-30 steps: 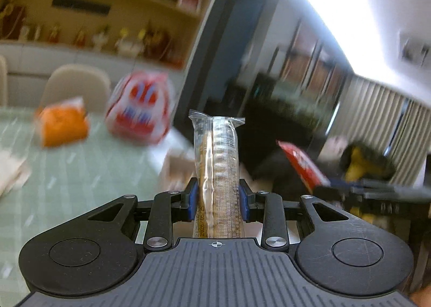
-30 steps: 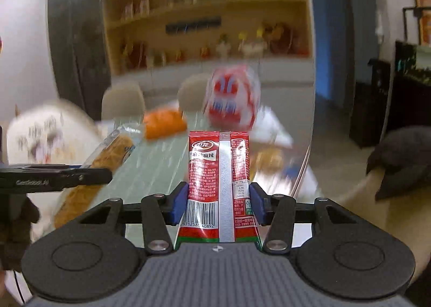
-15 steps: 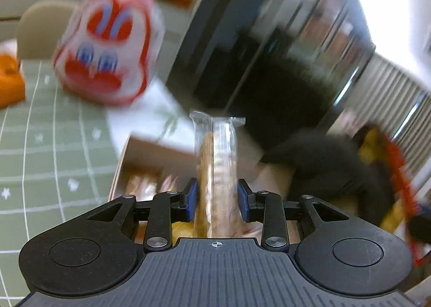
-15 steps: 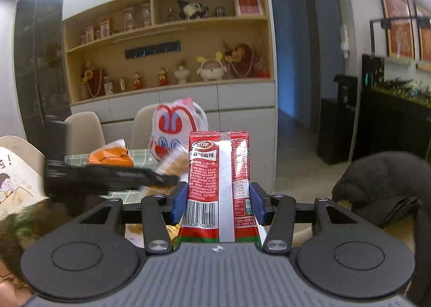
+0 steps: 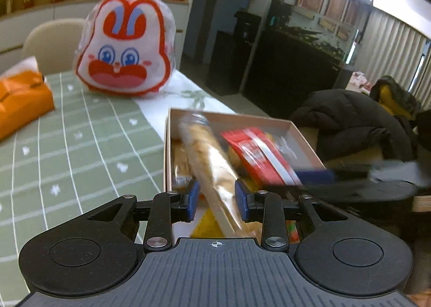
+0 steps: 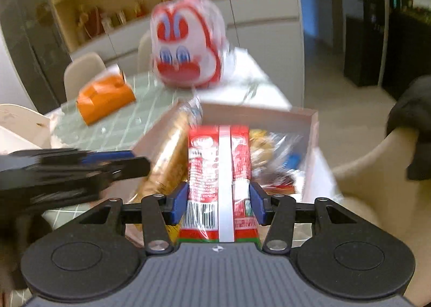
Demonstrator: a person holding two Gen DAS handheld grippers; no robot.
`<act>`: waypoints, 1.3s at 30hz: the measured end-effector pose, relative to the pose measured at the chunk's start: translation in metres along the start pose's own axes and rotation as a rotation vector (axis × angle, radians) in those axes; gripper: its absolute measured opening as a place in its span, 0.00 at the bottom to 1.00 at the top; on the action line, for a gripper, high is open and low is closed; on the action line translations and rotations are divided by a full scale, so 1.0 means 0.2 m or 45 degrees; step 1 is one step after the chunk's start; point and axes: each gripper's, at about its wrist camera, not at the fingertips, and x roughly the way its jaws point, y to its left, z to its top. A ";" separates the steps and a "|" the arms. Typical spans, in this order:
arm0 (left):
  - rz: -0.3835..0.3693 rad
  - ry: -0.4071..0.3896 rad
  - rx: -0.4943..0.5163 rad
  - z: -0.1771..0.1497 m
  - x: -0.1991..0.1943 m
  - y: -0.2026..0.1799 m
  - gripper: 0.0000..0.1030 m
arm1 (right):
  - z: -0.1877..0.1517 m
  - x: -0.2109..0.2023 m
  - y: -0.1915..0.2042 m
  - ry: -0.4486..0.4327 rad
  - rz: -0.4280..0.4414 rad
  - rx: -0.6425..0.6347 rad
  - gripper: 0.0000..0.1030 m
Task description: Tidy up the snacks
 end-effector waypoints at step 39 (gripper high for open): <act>0.134 -0.094 0.051 -0.51 -0.50 -0.09 0.25 | -0.44 -0.50 0.32 -0.216 -0.264 -0.138 0.85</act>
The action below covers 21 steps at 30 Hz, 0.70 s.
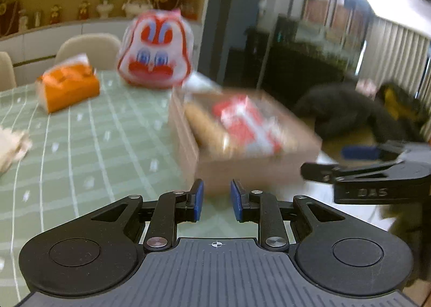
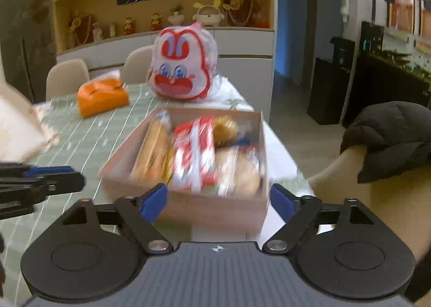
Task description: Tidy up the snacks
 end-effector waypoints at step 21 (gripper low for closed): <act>0.211 0.032 0.025 -0.28 0.06 -0.12 0.36 | -0.40 0.05 0.10 0.163 -0.128 0.113 1.00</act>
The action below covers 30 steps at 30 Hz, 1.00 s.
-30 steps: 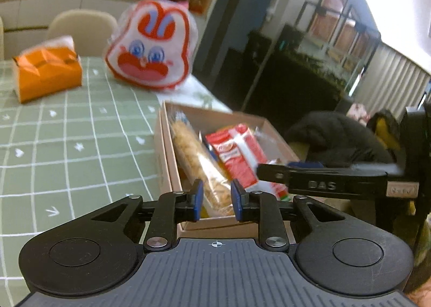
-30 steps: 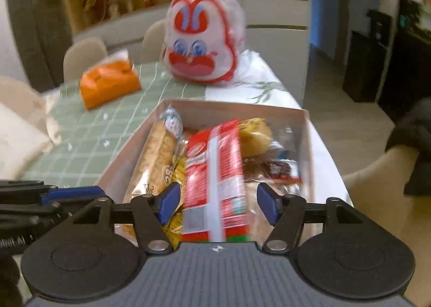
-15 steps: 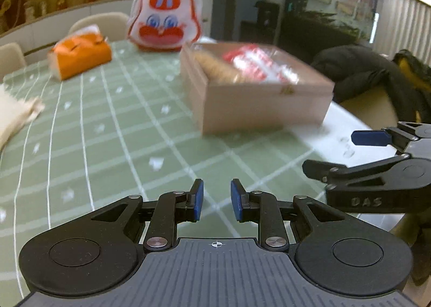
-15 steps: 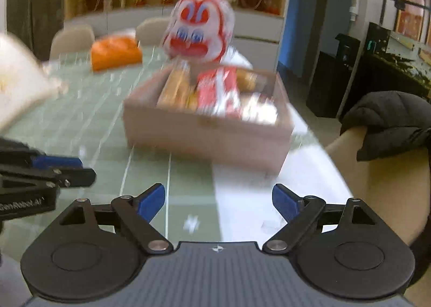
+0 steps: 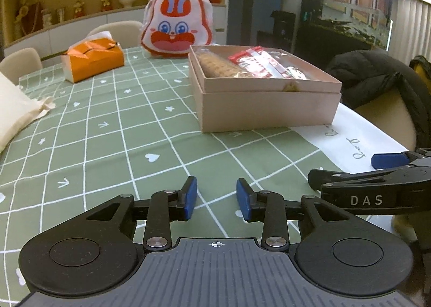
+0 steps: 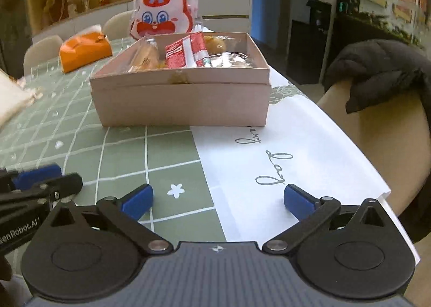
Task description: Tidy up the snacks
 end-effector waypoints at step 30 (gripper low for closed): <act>0.000 -0.001 -0.026 0.00 0.01 -0.02 0.36 | -0.02 0.00 0.01 -0.034 -0.004 0.010 1.00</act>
